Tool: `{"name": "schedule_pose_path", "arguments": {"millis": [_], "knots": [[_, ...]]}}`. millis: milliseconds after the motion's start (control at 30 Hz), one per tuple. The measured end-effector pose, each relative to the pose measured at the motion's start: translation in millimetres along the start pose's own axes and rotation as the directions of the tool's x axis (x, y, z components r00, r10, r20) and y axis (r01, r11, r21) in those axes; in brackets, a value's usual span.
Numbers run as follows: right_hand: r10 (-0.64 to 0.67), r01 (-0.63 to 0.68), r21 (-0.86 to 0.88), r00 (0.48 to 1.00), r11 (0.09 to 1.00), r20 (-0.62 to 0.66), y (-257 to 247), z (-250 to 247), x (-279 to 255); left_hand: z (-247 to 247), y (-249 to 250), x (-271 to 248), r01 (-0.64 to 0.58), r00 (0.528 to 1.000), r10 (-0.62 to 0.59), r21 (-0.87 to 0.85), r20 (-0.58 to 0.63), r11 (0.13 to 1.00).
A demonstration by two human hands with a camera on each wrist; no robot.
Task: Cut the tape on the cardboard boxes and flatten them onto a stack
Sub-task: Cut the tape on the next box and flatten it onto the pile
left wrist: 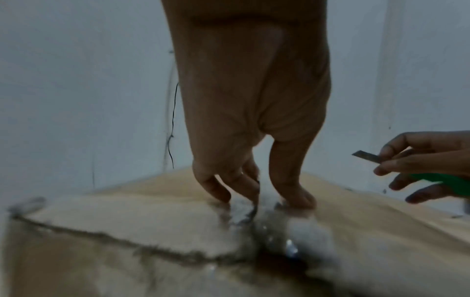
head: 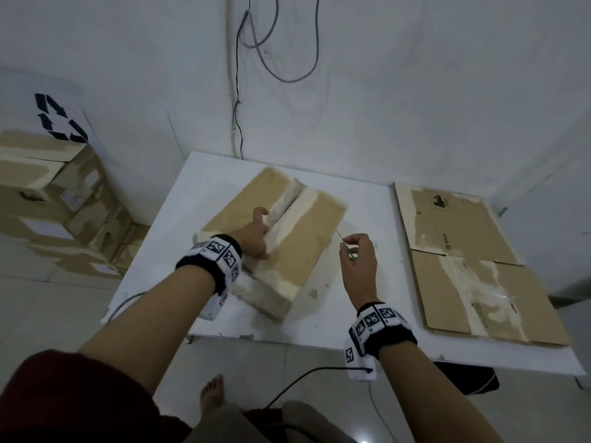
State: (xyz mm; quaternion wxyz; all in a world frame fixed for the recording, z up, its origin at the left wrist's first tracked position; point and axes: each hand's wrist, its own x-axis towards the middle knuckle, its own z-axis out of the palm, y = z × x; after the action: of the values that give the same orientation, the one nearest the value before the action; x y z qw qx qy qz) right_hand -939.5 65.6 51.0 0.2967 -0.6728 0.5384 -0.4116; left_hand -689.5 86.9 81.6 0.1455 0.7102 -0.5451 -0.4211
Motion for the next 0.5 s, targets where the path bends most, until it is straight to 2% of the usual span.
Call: {"name": "schedule_pose_path", "arguments": {"millis": [100,167,233,333,433,500], "knots": [[-0.001,0.001,-0.027,1.0,1.0,0.015,3,3,11,-27,-10,-3,0.056,0.998,-0.055,0.195,-0.013,0.979],[0.023,-0.021,-0.048,0.999,0.999,0.038,6,5,14,-36,-12,-5,0.099,0.993,-0.077,0.266,-0.094,0.959],[0.084,-0.083,-0.022,0.994,0.996,0.073,9,8,14,-38,-12,-5,0.099,0.983,-0.042,0.324,-0.179,0.941],[0.181,-0.19,0.06,0.974,0.98,0.133,10,10,7,-29,-9,-3,0.033,0.982,0.026,0.3,-0.188,0.953],[0.196,-0.215,0.117,0.968,0.97,0.158,9,7,-4,-11,0,7,-0.085,0.984,0.126,0.289,-0.126,0.954],[0.202,-0.245,0.142,0.943,0.959,0.265,5,3,-8,8,12,13,-0.166,0.98,0.19,0.278,-0.062,0.946]]}}
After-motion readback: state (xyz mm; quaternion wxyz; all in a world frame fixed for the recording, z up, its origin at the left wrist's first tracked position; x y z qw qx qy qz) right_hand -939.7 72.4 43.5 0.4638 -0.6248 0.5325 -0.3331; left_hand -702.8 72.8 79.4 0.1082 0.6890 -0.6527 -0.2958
